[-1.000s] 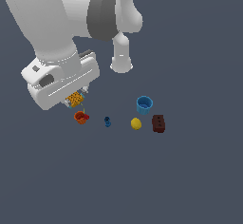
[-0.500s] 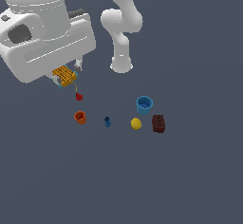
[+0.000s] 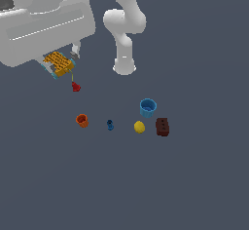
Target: Pick up a designated object from a clutter of objects.
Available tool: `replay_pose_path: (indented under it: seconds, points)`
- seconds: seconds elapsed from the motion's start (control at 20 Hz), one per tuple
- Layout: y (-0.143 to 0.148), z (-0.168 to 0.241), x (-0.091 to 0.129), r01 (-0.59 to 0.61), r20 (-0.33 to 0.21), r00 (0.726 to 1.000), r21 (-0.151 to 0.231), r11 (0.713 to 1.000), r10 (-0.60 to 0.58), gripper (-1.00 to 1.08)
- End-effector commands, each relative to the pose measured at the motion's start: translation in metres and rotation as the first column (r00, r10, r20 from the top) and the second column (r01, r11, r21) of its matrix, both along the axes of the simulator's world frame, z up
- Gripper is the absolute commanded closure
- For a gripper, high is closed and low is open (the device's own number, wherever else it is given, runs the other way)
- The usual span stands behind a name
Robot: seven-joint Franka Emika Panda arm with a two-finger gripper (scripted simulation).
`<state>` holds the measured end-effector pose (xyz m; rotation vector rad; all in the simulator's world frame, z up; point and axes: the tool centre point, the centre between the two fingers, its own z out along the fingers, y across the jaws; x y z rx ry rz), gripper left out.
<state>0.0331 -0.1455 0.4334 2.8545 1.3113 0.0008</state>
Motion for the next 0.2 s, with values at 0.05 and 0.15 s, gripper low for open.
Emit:
replay_pose_path:
  seconds: [0.05, 0.15]
  points:
    - [-0.0001, 0.0044, 0.0006, 0.000, 0.000, 1.000, 0.000, 1.000, 0.000, 1.08]
    - [-0.0002, 0.0039, 0.0009, 0.000, 0.000, 1.000, 0.000, 1.000, 0.000, 1.08]
